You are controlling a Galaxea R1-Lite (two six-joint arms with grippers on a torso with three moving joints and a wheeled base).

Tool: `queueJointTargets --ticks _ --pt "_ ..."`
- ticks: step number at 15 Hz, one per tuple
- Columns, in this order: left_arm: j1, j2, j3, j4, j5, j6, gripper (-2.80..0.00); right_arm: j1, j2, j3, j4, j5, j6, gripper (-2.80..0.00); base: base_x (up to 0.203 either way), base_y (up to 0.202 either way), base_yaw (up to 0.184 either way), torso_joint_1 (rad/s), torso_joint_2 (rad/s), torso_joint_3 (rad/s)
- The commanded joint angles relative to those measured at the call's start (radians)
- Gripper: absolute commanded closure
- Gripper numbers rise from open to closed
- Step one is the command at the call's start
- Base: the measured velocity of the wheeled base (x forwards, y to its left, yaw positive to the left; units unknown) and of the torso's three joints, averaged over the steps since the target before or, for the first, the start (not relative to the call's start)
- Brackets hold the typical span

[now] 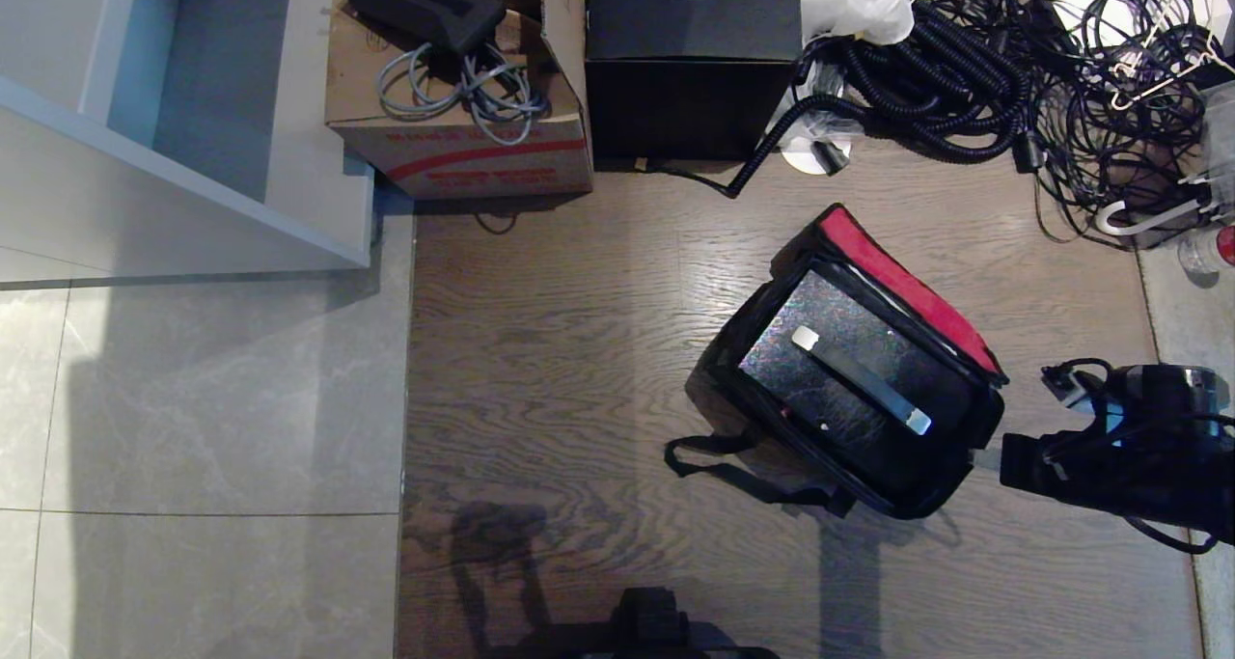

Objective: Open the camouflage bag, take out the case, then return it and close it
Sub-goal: Grip the handle

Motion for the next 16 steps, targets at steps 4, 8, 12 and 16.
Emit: queueJointTargets --ticks 4,8,12,16 --pt "0.0 0.0 0.0 0.0 0.0 -0.001 0.0 0.097 0.095 -0.031 -0.005 -0.024 -0.073 0.0 0.0 0.0 0.0 0.0 0.0 0.0" --pt "0.0 0.0 0.0 0.0 0.0 -0.001 0.0 0.178 0.134 -0.066 -0.021 -0.094 0.004 0.0 0.0 0.0 0.0 0.0 0.0 0.0" --pt "0.0 0.0 0.0 0.0 0.0 -0.001 0.0 0.241 0.114 -0.089 -0.084 -0.102 0.227 0.0 0.0 0.0 0.0 0.0 0.0 0.0" --pt "0.0 0.0 0.0 0.0 0.0 -0.001 0.0 0.284 0.089 -0.145 -0.09 -0.166 0.341 0.0 0.0 0.0 0.0 0.0 0.0 0.0"
